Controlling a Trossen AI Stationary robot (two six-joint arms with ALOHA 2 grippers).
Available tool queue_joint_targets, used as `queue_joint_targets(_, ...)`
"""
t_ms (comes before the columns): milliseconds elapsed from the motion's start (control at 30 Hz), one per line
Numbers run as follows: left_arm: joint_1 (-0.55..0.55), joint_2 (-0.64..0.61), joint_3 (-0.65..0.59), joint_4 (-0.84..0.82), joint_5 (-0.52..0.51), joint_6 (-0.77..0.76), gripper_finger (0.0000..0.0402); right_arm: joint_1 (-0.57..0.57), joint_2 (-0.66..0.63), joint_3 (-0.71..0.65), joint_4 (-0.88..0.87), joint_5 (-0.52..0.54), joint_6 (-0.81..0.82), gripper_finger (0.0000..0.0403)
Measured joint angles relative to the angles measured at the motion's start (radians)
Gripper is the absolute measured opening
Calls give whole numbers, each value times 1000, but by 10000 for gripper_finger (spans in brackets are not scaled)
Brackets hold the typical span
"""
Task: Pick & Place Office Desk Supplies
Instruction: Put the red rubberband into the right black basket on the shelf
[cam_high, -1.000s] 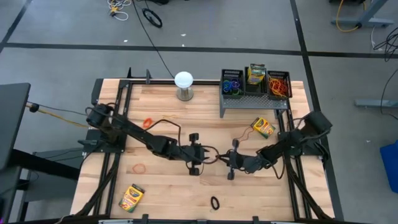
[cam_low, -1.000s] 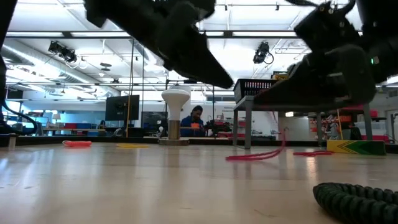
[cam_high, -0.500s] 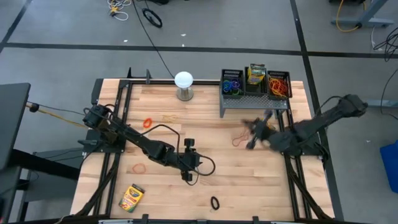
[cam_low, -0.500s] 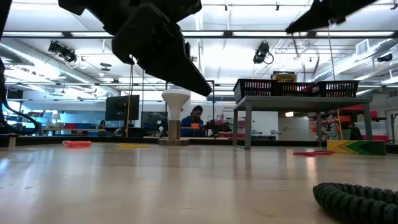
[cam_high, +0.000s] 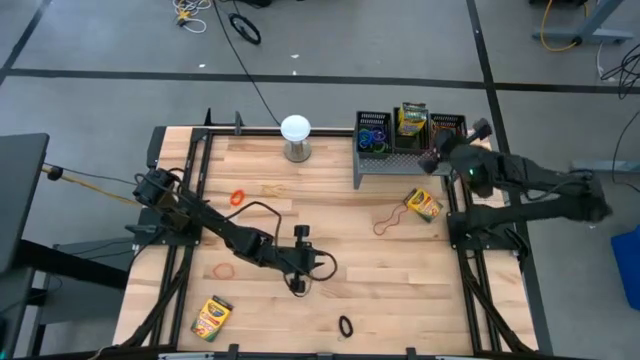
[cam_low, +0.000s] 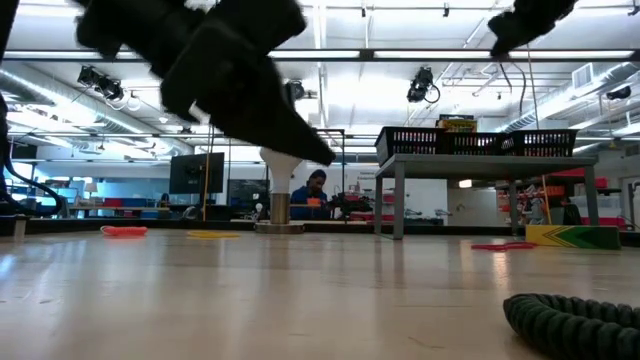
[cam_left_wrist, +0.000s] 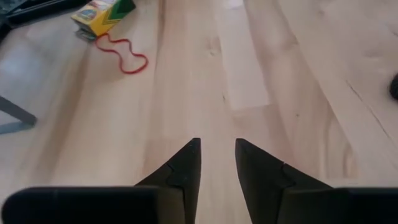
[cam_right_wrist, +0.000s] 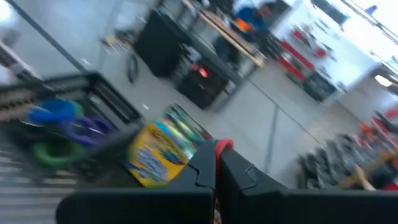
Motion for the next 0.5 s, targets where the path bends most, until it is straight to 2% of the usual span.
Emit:
queue_joint_targets(267, 6, 0, -226, 384, 19, -39, 102, -376, 29, 1, 61, -139, -129, 0)
queue_joint_targets(500, 6, 0, -257, 427, 29, -71, 102, -586, 76, 2, 81, -293, -148, 0)
